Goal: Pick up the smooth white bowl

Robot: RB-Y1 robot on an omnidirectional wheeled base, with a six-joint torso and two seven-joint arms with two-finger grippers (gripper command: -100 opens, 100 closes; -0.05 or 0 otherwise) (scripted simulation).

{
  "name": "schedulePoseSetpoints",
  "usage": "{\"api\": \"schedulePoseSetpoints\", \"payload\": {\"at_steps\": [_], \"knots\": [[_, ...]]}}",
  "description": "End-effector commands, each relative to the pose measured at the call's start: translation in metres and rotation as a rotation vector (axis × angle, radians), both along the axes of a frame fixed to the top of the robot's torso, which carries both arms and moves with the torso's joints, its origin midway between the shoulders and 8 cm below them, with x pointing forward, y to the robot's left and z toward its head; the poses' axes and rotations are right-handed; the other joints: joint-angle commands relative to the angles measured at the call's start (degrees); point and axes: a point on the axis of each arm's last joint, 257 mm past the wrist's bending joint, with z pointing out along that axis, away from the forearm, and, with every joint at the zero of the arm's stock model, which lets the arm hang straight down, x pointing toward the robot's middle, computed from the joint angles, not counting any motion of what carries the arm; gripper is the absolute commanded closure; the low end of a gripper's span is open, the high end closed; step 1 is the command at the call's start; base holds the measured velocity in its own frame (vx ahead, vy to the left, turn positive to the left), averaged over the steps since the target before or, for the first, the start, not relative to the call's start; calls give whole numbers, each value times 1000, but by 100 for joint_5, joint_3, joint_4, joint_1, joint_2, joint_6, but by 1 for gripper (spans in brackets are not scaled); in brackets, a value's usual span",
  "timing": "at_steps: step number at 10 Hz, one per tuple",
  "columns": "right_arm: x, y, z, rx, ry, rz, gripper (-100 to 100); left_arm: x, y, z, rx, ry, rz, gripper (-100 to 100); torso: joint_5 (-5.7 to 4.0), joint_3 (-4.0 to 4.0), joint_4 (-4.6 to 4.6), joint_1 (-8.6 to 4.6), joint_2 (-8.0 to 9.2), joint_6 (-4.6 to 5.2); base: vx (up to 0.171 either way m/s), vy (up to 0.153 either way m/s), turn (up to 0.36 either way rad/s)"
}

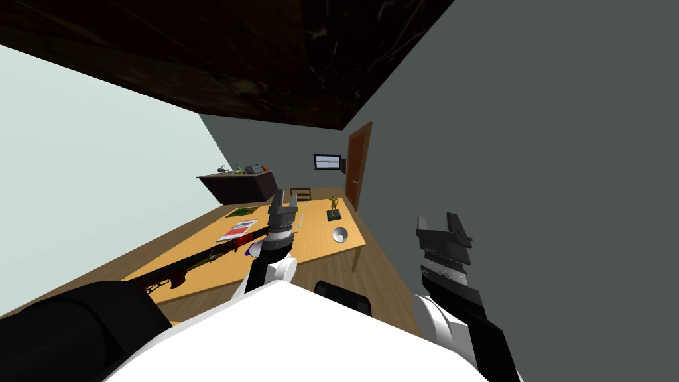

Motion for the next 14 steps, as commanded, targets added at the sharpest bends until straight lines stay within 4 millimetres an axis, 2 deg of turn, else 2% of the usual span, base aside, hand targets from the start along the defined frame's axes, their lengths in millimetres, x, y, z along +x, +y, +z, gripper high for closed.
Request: {"api": "schedulePoseSetpoints", "payload": {"at_steps": [1,4,7,8,11,12,14], "knots": [[0,0,0,0,0,0,0,6,-5,-6,30,28,-24,-100,0,0,0,0,0,0,-25,-19,25],[0,0,0,0,0,0,0,27,-11,-25,80,113,-71,-100,-4,12,4,-18,20,0,-54,-50,51],[0,0,0,0,0,0,0,53,-10,-52,94,221,-102,-100,-3,10,4,-14,16,0,-42,-43,67],[0,0,0,0,0,0,0,54,-10,-54,93,229,-102,-100,-3,7,3,-16,12,0,-19,-33,29],[0,0,0,0,0,0,0,82,-3,-89,78,354,-120,-100,-3,5,2,-14,10,-1,-33,-38,82],[0,0,0,0,0,0,0,84,-3,-92,76,368,-119,-100,-4,8,3,-17,13,-1,-27,-28,31],[0,0,0,0,0,0,0,102,2,-117,56,452,-127,-100,-2,5,2,-9,9,0,-31,-29,81]]}}
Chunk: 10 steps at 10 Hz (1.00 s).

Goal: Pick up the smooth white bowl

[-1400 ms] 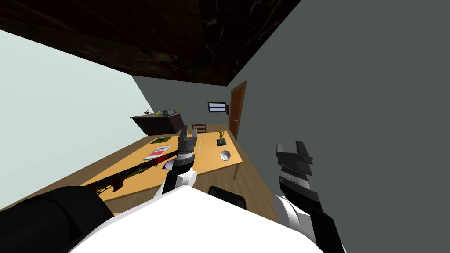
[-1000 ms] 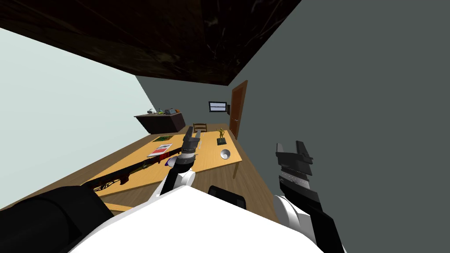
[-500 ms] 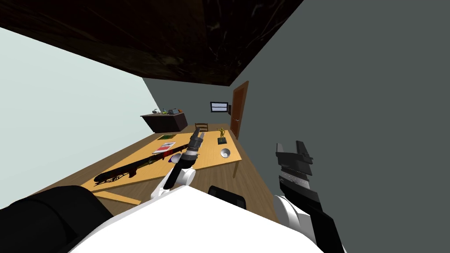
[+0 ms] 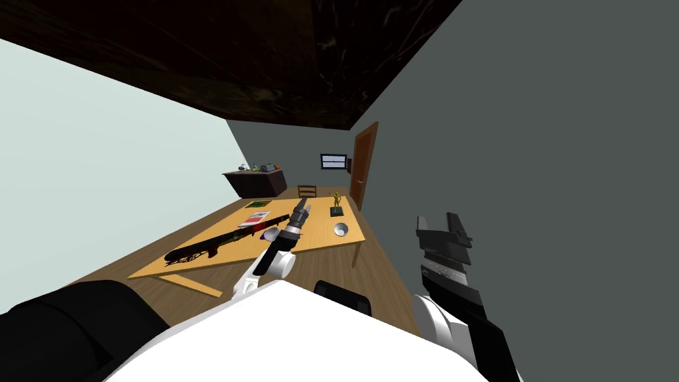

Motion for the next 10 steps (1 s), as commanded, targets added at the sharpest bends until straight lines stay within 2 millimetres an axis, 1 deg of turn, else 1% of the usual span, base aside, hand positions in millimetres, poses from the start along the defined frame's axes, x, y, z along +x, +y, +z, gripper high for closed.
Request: {"api": "schedulePoseSetpoints", "payload": {"at_steps": [1,2,3,4,5,6,7,8,9,10], "knots": [[0,0,0,0,0,0,0,8,2,-10,-5,44,1,-100,0,0,0,0,0,0,-27,-34,34],[0,0,0,0,0,0,0,16,5,-22,-14,79,1,-100,-1,-1,0,-1,-2,2,-17,-39,58],[0,0,0,0,0,0,0,17,5,-26,-15,98,3,-100,-1,-2,-1,-2,-4,0,-14,-29,35],[0,0,0,0,0,0,0,25,8,-39,-24,139,4,-100,-1,-3,-1,0,-7,2,-18,-24,63],[0,0,0,0,0,0,0,27,8,-43,-25,153,5,-100,0,-4,-1,3,-7,1,-13,-24,26],[0,0,0,0,0,0,0,34,11,-58,-35,200,8,-100,0,-4,-1,2,-7,1,-13,-31,65],[0,0,0,0,0,0,0,35,12,-60,-35,210,9,-100,0,-5,-2,0,-8,1,-10,-30,28],[0,0,0,0,0,0,0,42,15,-76,-45,257,12,-100,-1,-4,-1,1,-8,1,-12,-36,53],[0,0,0,0,0,0,0,43,15,-78,-45,268,13,-100,-1,-5,-2,-2,-9,1,-10,-33,33],[0,0,0,0,0,0,0,50,18,-93,-54,313,17,-100,-1,-5,-2,-1,-9,1,-7,-39,58]]}}
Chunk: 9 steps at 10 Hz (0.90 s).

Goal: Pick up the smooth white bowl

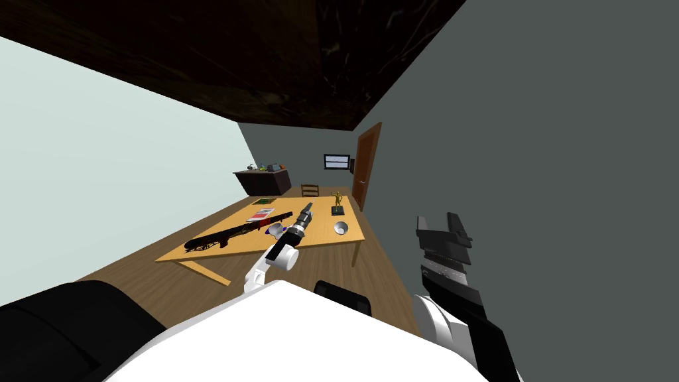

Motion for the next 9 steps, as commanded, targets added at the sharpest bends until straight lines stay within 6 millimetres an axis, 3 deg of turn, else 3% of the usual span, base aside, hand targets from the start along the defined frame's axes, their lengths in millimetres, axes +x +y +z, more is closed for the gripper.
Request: {"api": "schedulePoseSetpoints", "payload": {"at_steps": [1,2,3,9], "knots": [[0,0,0,0,0,0,0,4,4,-12,-5,43,3,-100,0,0,0,0,0,0,-6,-34,33],[0,0,0,0,0,0,0,11,7,-29,-13,94,8,-100,0,0,0,2,-1,1,-15,-38,51],[0,0,0,0,0,0,0,11,7,-31,-13,103,9,-100,0,1,0,1,2,0,-10,-34,29],[0,0,0,0,0,0,0,26,17,-88,-30,285,27,-100,-1,-4,-2,-6,-7,1,2,-45,33]]}}
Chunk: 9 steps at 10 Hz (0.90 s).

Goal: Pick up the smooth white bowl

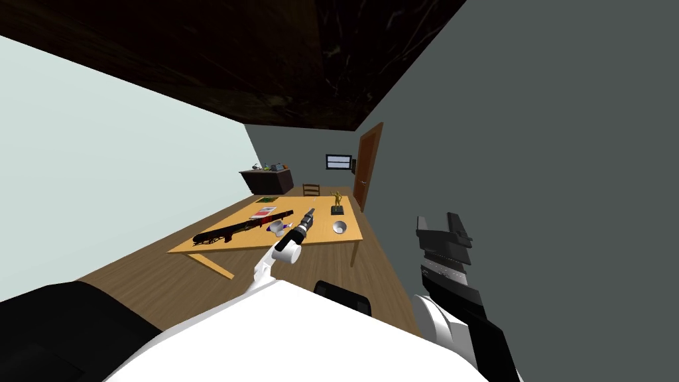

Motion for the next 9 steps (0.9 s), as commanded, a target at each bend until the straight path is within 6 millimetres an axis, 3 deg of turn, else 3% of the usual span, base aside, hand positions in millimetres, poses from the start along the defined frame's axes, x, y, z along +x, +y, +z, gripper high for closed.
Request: {"api": "schedulePoseSetpoints", "payload": {"at_steps": [1,9], "knots": [[0,0,0,0,0,0,0,5,6,-17,-3,56,8,-100,0,0,0,0,0,0,6,-54,33],[0,0,0,0,0,0,0,10,20,-87,-8,298,41,-100,0,-4,-1,2,-7,0,16,-50,19]]}}
